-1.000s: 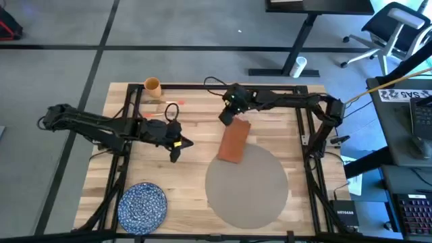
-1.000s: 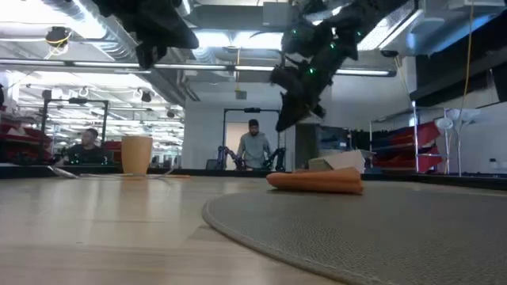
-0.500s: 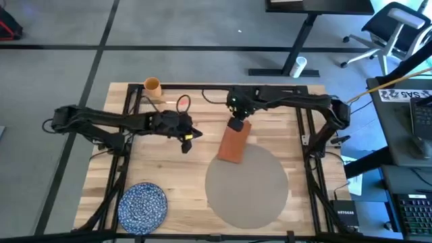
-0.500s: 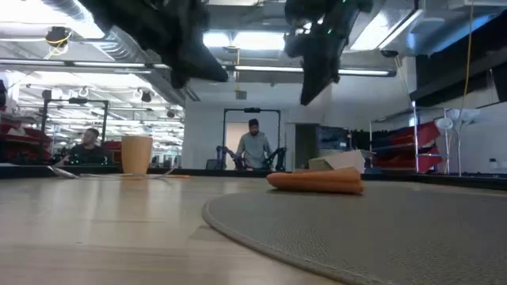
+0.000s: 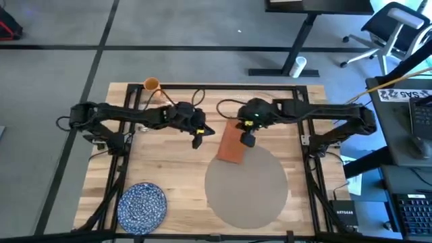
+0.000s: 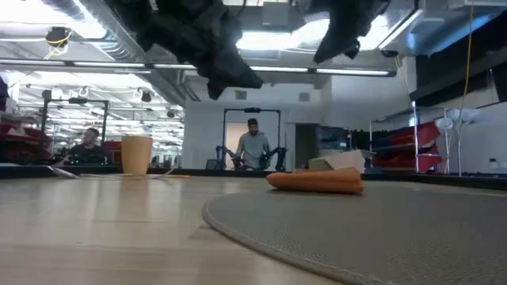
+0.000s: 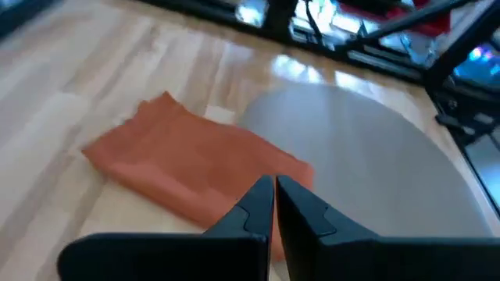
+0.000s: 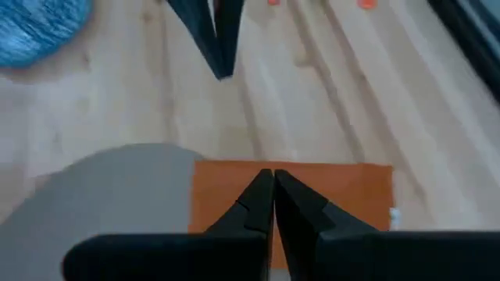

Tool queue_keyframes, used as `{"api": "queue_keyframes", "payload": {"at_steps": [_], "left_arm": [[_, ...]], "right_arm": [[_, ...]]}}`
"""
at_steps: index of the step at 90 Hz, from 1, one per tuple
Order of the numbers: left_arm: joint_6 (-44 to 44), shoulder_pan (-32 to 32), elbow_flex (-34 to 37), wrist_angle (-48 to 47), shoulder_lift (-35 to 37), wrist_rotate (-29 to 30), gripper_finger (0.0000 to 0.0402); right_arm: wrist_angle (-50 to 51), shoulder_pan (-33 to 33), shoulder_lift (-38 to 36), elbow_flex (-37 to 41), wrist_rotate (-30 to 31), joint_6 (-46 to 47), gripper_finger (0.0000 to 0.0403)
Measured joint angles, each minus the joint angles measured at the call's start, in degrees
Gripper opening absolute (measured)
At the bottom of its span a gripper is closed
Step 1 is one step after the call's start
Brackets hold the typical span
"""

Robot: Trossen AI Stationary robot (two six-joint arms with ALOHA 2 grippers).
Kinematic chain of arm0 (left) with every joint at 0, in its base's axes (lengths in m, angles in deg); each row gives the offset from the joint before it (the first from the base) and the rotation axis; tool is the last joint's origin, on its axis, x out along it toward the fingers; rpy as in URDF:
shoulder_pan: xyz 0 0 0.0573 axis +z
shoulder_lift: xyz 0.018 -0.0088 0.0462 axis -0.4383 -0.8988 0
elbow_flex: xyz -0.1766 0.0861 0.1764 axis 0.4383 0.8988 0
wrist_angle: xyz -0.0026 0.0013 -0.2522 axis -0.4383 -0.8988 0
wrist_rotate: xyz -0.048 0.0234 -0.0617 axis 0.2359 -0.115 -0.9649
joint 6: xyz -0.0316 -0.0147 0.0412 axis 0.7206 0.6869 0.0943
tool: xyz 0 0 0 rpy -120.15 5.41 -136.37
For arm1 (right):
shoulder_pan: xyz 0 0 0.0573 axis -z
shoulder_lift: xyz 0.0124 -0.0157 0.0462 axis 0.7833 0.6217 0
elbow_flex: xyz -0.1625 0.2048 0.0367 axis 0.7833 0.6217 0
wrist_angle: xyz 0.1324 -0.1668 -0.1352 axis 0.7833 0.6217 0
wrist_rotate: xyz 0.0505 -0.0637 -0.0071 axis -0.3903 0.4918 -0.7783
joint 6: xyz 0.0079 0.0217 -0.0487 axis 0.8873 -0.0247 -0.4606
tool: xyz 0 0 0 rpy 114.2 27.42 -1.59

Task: Set table place
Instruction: Move the orange napkin to the middle left of the table

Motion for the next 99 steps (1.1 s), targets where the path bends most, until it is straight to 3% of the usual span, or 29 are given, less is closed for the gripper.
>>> {"api": "queue_keyframes", "payload": {"at_steps": [28,52,99], "left_arm": [[-0.56,-0.01,-6.16,-0.18,-10.11,2.56,0.0000],[0.36,1.14,-10.41,-0.31,-19.29,2.84,0.0000],[1.91,2.19,-11.51,4.49,-25.17,3.23,0.0000]], "right_arm": [[-3.68,0.03,-7.15,11.26,-0.11,7.36,0.0000],[-4.12,0.03,-7.82,11.36,0.44,5.16,0.0000],[-3.57,0.05,-8.41,11.36,0.32,4.91,0.0000]]}}
